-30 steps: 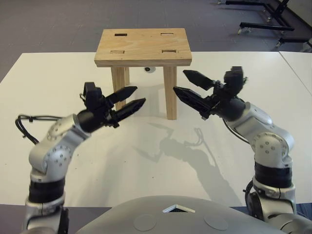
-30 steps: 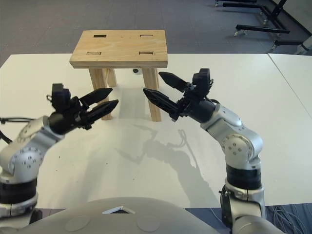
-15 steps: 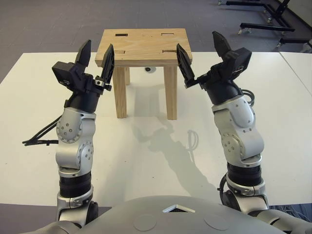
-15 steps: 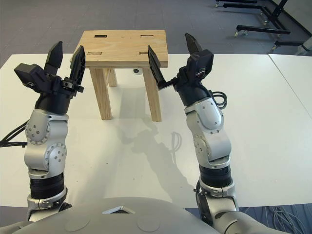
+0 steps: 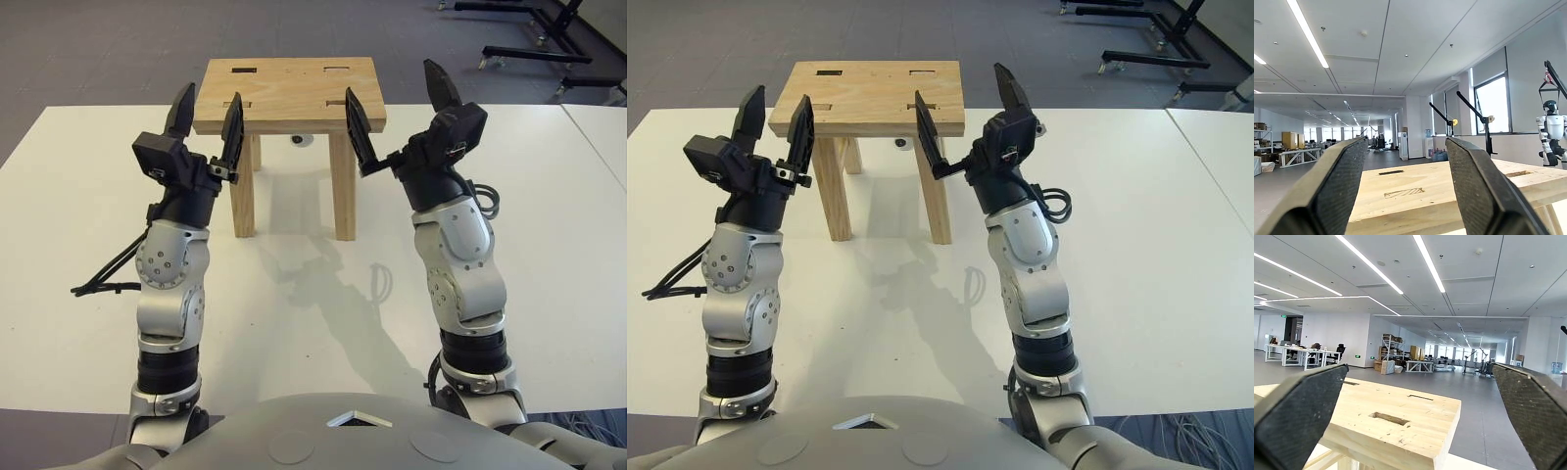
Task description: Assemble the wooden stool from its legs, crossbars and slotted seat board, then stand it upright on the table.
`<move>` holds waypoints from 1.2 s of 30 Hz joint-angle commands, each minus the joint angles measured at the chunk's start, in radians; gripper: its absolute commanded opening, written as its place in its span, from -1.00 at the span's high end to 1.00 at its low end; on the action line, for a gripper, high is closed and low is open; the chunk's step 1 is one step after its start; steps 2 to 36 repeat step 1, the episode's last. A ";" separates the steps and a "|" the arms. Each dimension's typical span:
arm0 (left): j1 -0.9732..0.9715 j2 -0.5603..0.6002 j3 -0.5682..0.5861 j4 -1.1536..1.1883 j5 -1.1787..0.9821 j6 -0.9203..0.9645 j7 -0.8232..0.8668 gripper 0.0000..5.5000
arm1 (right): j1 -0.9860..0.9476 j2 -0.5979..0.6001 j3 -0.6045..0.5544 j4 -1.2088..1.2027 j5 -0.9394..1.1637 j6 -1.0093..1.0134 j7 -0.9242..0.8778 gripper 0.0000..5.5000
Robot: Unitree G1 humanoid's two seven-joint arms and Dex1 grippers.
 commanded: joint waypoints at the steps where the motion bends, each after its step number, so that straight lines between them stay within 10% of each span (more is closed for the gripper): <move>1: -0.011 0.007 -0.014 0.012 0.030 -0.008 -0.005 -0.05 | 0.000 0.000 -0.006 0.011 -0.022 -0.012 0.004 -0.95; 36: -0.011 0.007 -0.014 0.012 0.030 -0.008 -0.005 -0.05 | 0.000 0.000 -0.006 0.011 -0.022 -0.012 0.004 -0.95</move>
